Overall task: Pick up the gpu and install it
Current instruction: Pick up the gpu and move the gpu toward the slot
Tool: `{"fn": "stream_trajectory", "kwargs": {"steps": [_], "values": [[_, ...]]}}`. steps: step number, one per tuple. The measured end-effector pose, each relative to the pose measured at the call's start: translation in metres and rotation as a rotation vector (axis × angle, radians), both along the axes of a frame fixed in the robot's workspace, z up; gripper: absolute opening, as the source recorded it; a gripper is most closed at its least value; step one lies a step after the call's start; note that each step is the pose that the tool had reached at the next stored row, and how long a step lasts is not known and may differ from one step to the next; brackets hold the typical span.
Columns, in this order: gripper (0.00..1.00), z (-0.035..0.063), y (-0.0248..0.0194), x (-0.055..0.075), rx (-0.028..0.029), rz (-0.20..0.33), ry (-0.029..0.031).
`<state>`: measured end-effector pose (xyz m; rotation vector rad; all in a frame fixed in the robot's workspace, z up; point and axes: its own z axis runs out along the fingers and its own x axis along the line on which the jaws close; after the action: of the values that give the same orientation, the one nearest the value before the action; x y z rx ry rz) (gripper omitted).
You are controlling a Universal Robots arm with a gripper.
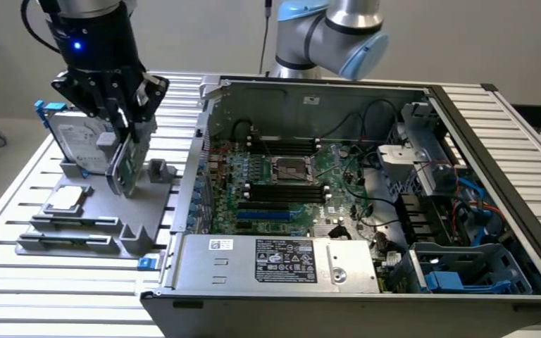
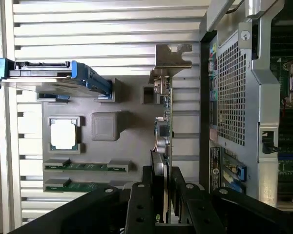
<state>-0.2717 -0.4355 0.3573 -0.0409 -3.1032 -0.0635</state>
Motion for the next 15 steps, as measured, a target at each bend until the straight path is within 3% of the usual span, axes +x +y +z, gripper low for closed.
{"fn": "stream_trajectory", "kwargs": {"steps": [10,15], "values": [[0.27,0.0456,-0.0001,0.044,0.0001,0.000,0.0095],[0.27,0.0659,-0.0002,0.067,0.0001,0.000,0.0190]]}}
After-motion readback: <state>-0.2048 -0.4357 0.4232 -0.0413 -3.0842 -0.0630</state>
